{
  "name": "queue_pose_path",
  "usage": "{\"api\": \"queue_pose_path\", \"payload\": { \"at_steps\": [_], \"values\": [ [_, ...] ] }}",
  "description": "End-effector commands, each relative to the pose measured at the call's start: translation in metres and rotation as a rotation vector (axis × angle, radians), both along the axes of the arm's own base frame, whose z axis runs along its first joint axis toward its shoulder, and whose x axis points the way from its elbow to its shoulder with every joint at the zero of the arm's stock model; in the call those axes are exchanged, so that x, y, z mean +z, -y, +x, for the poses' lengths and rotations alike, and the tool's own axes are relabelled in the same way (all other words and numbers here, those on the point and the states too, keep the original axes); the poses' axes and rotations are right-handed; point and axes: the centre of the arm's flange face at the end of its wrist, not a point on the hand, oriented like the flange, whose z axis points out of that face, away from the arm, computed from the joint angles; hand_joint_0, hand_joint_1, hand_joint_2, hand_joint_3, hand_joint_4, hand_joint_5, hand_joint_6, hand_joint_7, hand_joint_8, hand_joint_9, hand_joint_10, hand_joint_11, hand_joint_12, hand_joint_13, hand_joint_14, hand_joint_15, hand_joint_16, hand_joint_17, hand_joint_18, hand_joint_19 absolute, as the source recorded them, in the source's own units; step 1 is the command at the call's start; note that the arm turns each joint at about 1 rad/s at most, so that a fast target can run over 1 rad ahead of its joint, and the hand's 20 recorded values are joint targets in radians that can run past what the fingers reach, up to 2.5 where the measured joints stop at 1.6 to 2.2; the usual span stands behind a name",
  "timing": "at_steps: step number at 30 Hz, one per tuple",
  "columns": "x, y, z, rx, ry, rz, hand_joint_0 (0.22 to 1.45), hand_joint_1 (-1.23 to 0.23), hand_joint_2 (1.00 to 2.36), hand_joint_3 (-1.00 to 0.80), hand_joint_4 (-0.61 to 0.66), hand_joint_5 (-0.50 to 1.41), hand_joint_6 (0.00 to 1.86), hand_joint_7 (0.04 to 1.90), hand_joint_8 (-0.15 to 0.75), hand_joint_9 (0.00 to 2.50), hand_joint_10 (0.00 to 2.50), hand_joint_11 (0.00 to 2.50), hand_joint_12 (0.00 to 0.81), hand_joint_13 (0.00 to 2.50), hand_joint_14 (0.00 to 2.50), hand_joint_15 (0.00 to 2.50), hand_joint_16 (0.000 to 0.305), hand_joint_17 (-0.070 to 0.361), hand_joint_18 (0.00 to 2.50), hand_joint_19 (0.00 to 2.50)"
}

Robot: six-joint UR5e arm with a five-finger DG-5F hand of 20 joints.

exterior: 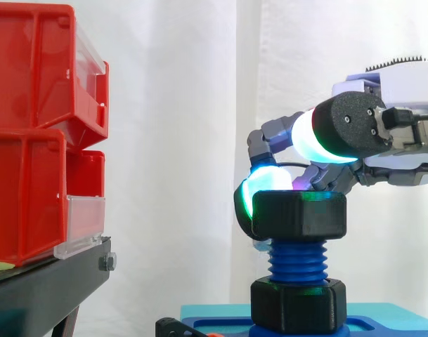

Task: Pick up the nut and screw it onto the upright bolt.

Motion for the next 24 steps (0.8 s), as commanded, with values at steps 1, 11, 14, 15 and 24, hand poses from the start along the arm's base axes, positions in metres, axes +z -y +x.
{"api": "queue_pose_path", "payload": {
  "at_steps": [1, 11, 14, 15, 24],
  "values": [
    [-0.001, 0.005, -0.001, -0.004, -0.01, -0.002, 0.47, -0.37, 1.0, -0.5, 0.21, 0.02, 0.5, 1.54, 0.316, 1.02, 0.0, 0.0, 0.33, 0.91, 0.0, 0.0, 0.052, 0.117, 0.76, 0.0],
    [-0.002, 0.015, -0.01, -0.007, -0.081, -0.017, 0.48, -0.36, 1.0, -0.5, 0.16, 0.05, 0.53, 1.41, 0.243, 1.32, 0.0, 0.0, 0.302, 1.0, 0.0, 0.0, 0.05, 0.114, 0.8, 0.0],
    [0.0, 0.019, -0.013, -0.011, -0.093, -0.021, 0.48, -0.36, 1.0, -0.5, 0.14, 0.06, 0.56, 1.35, 0.214, 1.41, 0.0, 0.0, 0.282, 1.04, 0.0, 0.0, 0.049, 0.11, 0.83, 0.0],
    [0.006, 0.02, -0.015, -0.013, -0.092, -0.022, 0.48, -0.35, 1.0, -0.5, 0.14, 0.06, 0.56, 1.33, 0.2, 1.45, 0.0, 0.0, 0.278, 1.06, 0.0, 0.0, 0.049, 0.11, 0.84, 0.0],
    [0.048, 0.04, -0.024, -0.039, -0.04, -0.033, 0.46, -0.28, 1.0, -0.5, 0.28, -0.02, 0.51, 1.21, 0.324, 1.32, 0.0, 0.06, 0.351, 1.0, 0.0, 0.0, 0.059, 0.134, 0.84, 0.0]
  ]
}}
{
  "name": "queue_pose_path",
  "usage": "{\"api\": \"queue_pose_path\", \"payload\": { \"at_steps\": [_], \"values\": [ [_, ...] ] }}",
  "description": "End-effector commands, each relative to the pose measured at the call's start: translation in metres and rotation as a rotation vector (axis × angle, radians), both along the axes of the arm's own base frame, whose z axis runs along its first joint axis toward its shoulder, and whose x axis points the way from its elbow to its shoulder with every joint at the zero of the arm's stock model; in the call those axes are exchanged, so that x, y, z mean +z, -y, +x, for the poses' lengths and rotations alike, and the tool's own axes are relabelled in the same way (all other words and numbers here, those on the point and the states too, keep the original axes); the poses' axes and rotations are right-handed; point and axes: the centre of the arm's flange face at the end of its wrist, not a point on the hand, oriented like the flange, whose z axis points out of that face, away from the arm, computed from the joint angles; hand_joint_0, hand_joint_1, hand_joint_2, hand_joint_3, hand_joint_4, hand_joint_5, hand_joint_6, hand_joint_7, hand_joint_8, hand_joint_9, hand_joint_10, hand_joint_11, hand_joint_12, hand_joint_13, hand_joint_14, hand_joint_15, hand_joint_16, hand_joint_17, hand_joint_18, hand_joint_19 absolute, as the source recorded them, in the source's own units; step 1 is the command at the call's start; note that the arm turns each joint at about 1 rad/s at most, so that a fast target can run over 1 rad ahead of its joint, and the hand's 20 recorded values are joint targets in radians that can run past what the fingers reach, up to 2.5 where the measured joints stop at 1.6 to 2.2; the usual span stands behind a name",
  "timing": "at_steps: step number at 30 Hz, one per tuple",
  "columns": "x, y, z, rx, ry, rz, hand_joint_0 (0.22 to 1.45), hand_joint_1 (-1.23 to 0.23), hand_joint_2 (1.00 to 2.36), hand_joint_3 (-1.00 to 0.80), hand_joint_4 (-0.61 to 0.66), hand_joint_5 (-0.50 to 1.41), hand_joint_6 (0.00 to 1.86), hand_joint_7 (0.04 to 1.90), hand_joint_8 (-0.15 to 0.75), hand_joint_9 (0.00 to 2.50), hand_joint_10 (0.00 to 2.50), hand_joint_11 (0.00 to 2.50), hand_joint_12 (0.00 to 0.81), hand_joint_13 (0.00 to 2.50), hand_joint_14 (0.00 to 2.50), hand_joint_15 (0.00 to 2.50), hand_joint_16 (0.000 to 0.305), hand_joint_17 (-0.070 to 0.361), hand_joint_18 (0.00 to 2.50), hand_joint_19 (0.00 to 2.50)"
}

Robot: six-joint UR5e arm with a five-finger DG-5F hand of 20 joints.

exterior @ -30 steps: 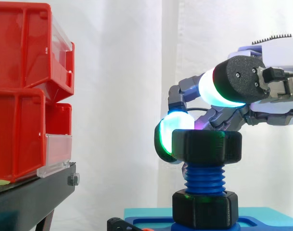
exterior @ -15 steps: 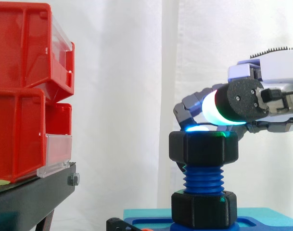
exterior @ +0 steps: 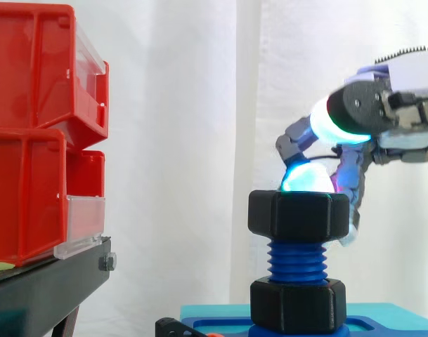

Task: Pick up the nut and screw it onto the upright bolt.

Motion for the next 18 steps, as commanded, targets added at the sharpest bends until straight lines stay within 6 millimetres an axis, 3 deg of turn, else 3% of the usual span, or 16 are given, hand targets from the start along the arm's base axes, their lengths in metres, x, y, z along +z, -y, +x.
{"api": "queue_pose_path", "payload": {
  "at_steps": [1, 5, 7, 11, 15, 18],
  "values": [
    [0.017, 0.008, -0.002, -0.01, 0.026, -0.007, 0.46, -0.28, 1.0, -0.5, 0.3, -0.03, 0.51, 1.14, 0.322, 1.29, 0.0, 0.05, 0.359, 0.99, 0.0, 0.0, 0.062, 0.139, 0.84, 0.0],
    [0.032, 0.019, 0.001, -0.001, 0.034, -0.014, 0.45, -0.27, 1.0, -0.5, 0.29, -0.08, 0.5, 0.85, 0.322, 1.16, 0.0, 0.0, 0.374, 0.92, 0.0, 0.0, 0.069, 0.155, 0.84, 0.0],
    [0.039, 0.023, 0.002, 0.013, 0.039, -0.019, 0.45, -0.25, 1.0, -0.5, 0.26, -0.1, 0.5, 0.72, 0.3, 0.97, 0.0, 0.0, 0.384, 0.81, 0.0, 0.0, 0.072, 0.162, 0.74, 0.0],
    [0.047, 0.03, 0.005, 0.054, 0.06, -0.047, 0.44, -0.22, 1.0, -0.5, 0.24, -0.13, 0.5, 0.65, 0.283, 0.75, 0.0, 0.0, 0.396, 0.63, 0.0, 0.0, 0.077, 0.173, 0.54, 0.02],
    [0.045, 0.026, 0.015, 0.092, 0.115, -0.074, 0.42, -0.14, 1.0, -0.5, 0.18, -0.16, 0.5, 0.59, 0.239, 0.39, 0.0, 0.0, 0.413, 0.26, 0.0, 0.0, 0.083, 0.186, 0.02, 0.1],
    [0.031, 0.017, 0.027, 0.102, 0.151, -0.068, 0.42, -0.1, 1.0, -0.5, 0.16, -0.17, 0.5, 0.58, 0.224, 0.26, 0.0, 0.0, 0.41, 0.11, 0.0, 0.0, 0.079, 0.178, 0.0, 0.08]
  ]
}}
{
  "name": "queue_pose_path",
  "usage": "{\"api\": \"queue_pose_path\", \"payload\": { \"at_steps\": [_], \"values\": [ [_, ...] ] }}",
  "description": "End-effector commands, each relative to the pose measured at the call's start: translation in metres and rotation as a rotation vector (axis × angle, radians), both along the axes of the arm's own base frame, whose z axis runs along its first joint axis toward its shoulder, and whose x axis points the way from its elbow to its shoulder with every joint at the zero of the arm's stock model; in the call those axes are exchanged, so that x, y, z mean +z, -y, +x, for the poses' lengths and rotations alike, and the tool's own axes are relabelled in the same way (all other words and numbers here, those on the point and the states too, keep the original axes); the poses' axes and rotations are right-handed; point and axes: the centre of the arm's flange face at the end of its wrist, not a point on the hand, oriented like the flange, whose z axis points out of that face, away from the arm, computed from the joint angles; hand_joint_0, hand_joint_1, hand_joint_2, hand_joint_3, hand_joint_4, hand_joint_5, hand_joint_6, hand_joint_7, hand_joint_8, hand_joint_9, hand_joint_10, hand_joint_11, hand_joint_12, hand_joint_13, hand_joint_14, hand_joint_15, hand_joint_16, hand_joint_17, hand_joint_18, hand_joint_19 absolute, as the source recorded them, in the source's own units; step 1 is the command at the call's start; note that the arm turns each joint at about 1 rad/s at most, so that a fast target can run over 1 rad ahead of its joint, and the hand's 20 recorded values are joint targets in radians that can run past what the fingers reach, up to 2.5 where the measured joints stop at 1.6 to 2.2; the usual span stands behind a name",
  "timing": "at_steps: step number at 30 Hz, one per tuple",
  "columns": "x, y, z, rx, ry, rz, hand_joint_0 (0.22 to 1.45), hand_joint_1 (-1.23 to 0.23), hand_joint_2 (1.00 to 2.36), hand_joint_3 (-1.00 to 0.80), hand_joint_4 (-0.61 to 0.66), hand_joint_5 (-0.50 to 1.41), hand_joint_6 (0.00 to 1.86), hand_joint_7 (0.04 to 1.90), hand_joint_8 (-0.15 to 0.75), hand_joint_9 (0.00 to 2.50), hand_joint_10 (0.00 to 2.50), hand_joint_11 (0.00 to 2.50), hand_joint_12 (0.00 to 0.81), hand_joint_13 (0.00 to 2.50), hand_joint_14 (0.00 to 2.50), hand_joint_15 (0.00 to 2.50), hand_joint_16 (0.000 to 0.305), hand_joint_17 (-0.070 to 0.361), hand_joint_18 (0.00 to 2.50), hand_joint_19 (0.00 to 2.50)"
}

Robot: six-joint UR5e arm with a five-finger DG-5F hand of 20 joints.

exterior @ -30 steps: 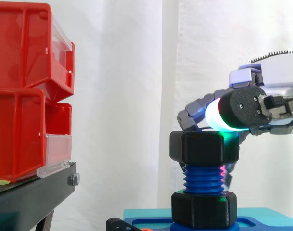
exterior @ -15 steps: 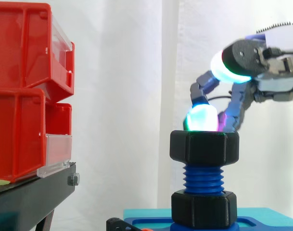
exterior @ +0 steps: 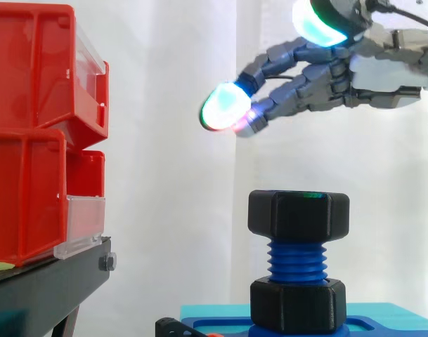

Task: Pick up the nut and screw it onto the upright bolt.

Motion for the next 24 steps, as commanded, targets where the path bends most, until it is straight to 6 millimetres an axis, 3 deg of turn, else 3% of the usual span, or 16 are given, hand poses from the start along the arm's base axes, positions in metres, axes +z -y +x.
{"api": "queue_pose_path", "payload": {
  "at_steps": [1, 9, 24],
  "values": [
    [-0.012, -0.007, 0.011, 0.015, 0.033, 0.002, 0.41, -0.09, 1.0, -0.5, 0.16, -0.17, 0.5, 0.58, 0.219, 0.23, 0.0, 0.0, 0.409, 0.06, 0.0, 0.0, 0.078, 0.176, 0.0, 0.08],
    [-0.016, -0.028, 0.016, 0.046, 0.041, 0.031, 0.43, -0.01, 1.0, -0.5, 0.12, -0.16, 0.5, 0.6, 0.196, 0.12, 0.0, 0.0, 0.397, 0.0, 0.0, 0.0, 0.077, 0.173, 0.0, 0.11],
    [-0.036, -0.06, 0.007, 0.099, -0.08, 0.057, 0.44, -0.07, 1.0, -0.5, 0.19, -0.1, 0.5, 0.78, 0.238, 0.36, 0.0, 0.0, 0.411, 0.2, 0.0, 0.0, 0.078, 0.175, 0.0, 0.14]
  ]
}}
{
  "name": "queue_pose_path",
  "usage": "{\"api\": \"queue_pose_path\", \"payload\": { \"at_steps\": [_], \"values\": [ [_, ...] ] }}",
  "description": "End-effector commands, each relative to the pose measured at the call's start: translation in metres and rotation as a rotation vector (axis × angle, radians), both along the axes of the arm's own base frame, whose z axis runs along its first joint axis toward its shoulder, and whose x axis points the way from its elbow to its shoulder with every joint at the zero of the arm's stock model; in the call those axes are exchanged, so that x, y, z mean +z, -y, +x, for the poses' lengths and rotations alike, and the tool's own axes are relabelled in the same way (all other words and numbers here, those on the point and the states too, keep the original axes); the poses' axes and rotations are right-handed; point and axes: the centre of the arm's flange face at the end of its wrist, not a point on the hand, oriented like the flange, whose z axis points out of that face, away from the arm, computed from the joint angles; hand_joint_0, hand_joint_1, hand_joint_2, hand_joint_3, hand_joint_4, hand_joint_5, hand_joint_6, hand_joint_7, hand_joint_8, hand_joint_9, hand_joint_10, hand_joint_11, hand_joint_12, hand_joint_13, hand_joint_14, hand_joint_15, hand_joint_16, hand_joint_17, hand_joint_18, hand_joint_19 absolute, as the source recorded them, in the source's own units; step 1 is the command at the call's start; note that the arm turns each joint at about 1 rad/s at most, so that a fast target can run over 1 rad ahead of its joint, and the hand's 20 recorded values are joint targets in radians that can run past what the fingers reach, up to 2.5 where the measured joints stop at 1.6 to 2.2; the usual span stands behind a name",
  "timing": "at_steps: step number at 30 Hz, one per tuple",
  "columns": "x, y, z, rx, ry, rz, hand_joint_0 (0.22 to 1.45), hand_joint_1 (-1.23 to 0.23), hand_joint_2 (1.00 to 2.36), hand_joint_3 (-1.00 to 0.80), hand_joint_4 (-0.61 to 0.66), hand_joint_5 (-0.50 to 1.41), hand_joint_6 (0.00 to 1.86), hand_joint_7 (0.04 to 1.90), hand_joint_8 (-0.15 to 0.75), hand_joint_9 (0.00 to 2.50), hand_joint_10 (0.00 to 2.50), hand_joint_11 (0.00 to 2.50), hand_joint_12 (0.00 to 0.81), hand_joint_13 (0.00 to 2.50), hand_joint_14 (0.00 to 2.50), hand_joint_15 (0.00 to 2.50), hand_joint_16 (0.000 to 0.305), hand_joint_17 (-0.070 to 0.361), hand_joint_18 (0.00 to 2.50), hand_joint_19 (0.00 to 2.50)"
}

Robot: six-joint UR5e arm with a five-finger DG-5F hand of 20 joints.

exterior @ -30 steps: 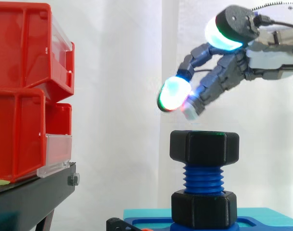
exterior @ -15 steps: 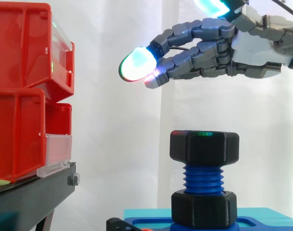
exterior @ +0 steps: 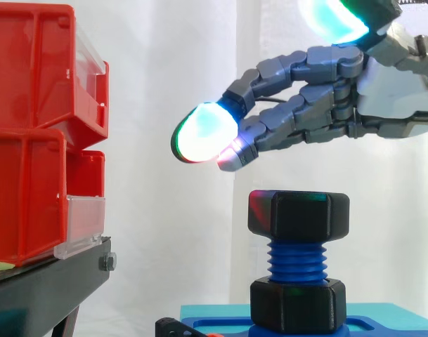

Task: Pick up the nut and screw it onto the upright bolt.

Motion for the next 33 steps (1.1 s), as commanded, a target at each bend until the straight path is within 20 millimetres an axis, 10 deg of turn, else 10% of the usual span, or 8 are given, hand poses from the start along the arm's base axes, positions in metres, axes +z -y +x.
{"api": "queue_pose_path", "payload": {
  "at_steps": [1, 33],
  "values": [
    [-0.002, -0.005, -0.001, 0.008, -0.015, -0.002, 0.44, -0.08, 1.0, -0.5, 0.19, -0.1, 0.5, 0.79, 0.243, 0.37, 0.0, 0.0, 0.412, 0.21, 0.0, 0.0, 0.077, 0.174, 0.0, 0.14],
    [-0.011, -0.021, -0.005, 0.053, -0.039, -0.004, 0.45, -0.16, 1.0, -0.5, 0.21, -0.12, 0.5, 0.7, 0.243, 0.39, 0.0, 0.0, 0.404, 0.16, 0.0, 0.0, 0.071, 0.16, 0.0, 0.16]
  ]
}}
